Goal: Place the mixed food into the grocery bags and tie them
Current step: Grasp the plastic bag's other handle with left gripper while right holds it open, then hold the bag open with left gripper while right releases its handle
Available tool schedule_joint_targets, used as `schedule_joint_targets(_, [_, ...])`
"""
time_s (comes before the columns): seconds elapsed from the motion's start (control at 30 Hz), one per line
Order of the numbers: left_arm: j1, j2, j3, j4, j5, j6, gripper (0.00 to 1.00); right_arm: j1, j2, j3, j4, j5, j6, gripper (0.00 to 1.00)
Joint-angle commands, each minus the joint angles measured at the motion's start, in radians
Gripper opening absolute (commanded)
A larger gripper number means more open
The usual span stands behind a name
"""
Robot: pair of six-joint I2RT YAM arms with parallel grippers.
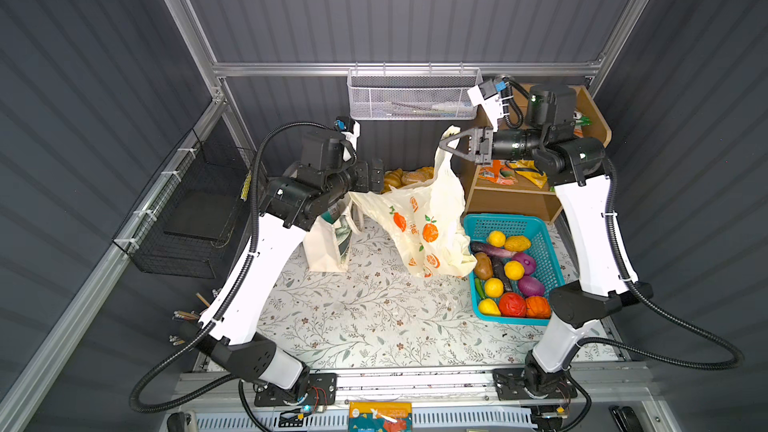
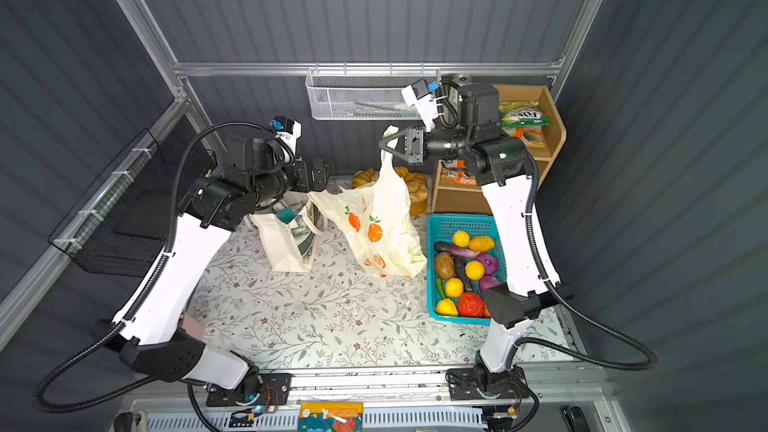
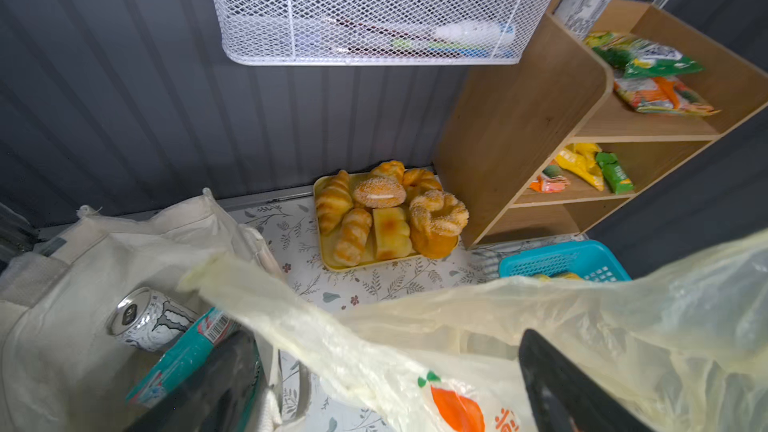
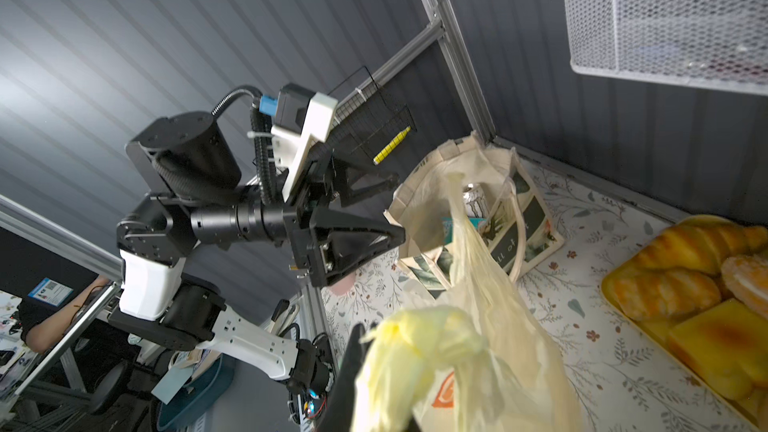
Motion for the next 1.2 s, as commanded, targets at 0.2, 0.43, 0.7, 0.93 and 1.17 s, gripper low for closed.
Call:
schedule_joint_targets(0.2, [0.004,0.191,0.107,-0.134,0.134,0.144,1.00,0.013,-0.015,0.022,-0.127,0.306,-0.080,0.00])
schedule_joint_targets(0.43, [0.002,0.316,0.138,-0.266,0.349,0.128,1.00,0.000,-0.061,0.022,-0.069,0.513,-0.106,0.00])
schedule_joint_targets(0.7, [-0.104,0.151,-0.097,-0.099,0.702,0.056,1.00,-0.021,-0.019,0.028,0.031,0.438,-0.153,0.00])
schedule_joint_targets(0.93, [-0.031,-0.080,-0.135,0.077,0.296,-0.042,1.00,-0.014,-0.001,0.032,0.067,0.227,-0.157,0.00])
schedule_joint_targets(1.17, [-0.008,0.035,0.101,-0.073,0.231,0.089,1.00,0.025,-0.029,-0.039,0.113,0.142,-0.192,0.00])
